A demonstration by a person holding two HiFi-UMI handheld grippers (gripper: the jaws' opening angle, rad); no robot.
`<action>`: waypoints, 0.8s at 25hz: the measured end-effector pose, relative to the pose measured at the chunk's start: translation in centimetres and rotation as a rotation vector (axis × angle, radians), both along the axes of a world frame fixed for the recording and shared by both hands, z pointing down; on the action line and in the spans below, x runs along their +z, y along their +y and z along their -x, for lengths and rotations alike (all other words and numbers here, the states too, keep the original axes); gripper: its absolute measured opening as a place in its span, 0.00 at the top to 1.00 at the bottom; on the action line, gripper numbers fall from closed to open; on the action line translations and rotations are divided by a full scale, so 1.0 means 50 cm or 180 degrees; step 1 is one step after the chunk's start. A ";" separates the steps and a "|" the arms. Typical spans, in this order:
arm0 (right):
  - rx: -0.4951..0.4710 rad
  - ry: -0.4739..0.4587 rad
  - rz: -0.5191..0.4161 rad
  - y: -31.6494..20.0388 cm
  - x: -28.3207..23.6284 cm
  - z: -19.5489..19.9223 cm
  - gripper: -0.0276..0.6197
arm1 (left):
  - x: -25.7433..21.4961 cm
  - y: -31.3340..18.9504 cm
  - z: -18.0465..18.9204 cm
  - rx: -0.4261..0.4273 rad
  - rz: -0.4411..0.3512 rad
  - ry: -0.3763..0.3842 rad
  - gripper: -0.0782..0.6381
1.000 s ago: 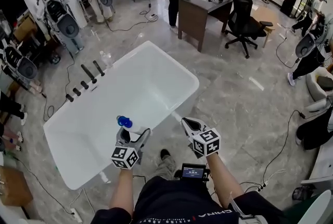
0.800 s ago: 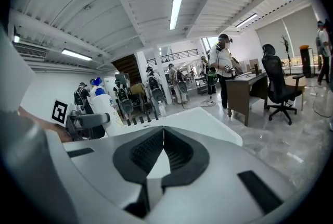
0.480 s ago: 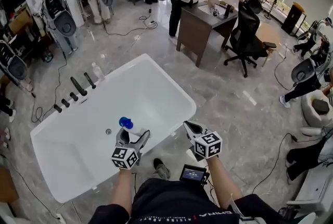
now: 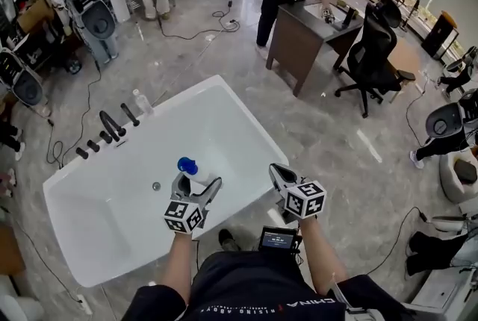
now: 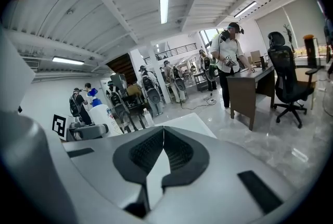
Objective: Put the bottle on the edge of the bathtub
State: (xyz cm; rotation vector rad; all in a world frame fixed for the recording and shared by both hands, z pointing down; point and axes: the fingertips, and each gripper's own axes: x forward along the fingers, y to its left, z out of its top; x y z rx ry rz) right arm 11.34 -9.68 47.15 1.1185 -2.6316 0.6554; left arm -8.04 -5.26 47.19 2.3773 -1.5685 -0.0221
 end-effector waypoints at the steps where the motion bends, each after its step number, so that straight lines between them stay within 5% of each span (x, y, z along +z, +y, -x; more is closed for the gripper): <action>1: -0.0021 -0.0011 0.0008 -0.018 0.003 -0.004 0.93 | 0.001 -0.012 -0.006 -0.0018 0.0008 -0.0001 0.27; 13: -0.0750 0.0140 -0.0221 -0.291 -0.013 -0.087 0.93 | -0.028 -0.201 -0.137 -0.0540 0.0023 -0.0150 0.27; 20: -0.1059 0.0120 -0.0117 -0.366 0.018 -0.117 0.93 | -0.027 -0.252 -0.166 -0.0845 0.0099 -0.0211 0.27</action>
